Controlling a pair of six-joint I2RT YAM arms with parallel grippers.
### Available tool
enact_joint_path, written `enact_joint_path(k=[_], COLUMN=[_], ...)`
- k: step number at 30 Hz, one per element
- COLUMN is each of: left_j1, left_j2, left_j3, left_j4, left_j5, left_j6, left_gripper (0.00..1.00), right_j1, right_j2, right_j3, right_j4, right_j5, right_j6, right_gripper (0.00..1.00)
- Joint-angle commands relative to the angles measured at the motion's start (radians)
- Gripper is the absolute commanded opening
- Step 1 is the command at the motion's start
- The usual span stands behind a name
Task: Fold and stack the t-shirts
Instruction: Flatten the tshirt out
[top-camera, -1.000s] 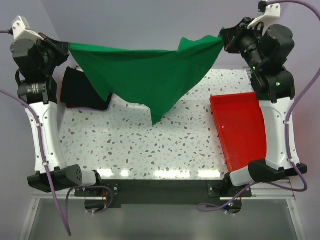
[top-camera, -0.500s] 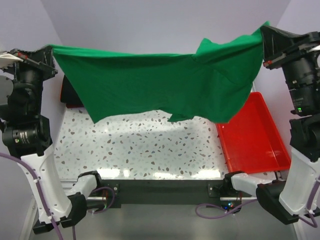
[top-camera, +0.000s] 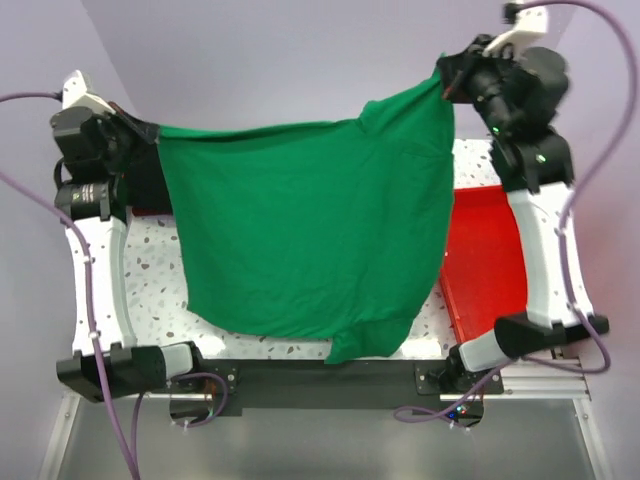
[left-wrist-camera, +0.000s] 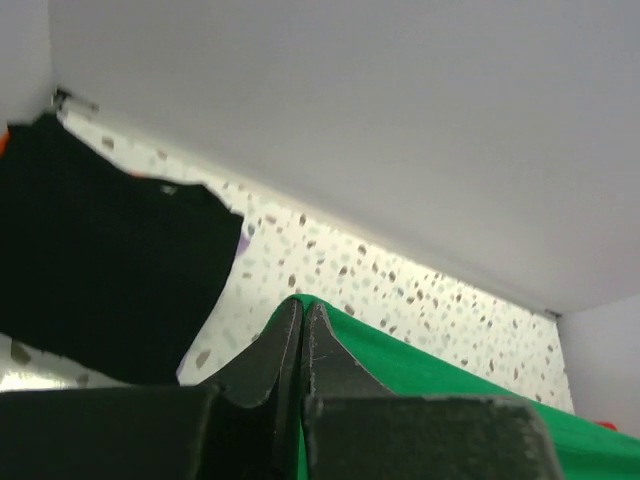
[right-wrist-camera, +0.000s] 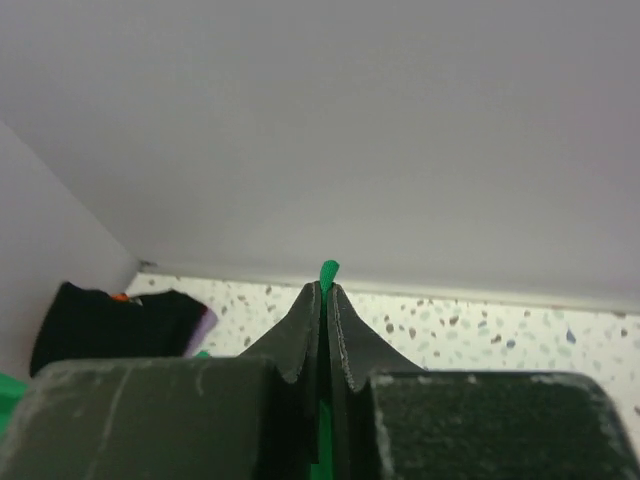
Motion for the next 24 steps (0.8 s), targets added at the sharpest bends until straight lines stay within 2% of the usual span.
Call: enact_joint_path(k=[1,7,11,19,24], left_j1=[0.000,0.000,0.000,0.000,-0.001], left_j2=[0.004,0.012,-0.038,-0.267,-0.318], left_j3=[-0.024,-0.025,-0.025,-0.070,0.062], left_j4=[0.042,0.030,0.002,-0.124,-0.217], left_j5=[0.042,0.066,0.039,-0.136,-0.226], left_j6=[0.009,0.008,0.006,-0.060,-0.066], left_gripper=[0.00,0.00,0.00,0.00,0.00], right_j1=[-0.004,-0.004,-0.004,-0.003,-0.003], right_j2=[0.043,0.031,-0.027,-0.208,-0.259], right_j3=[0.002,-0.030,-0.062,-0.035,0.064], right_j4=[0.033,0.035,0.033,-0.068,-0.108], right_j5=[0.020,0.021,0.018,0.021,0.035], right_j6=[-0.031,-0.040,-0.038,-0.035,-0.044], right_gripper=[0.00,0.00,0.00,0.00,0.00])
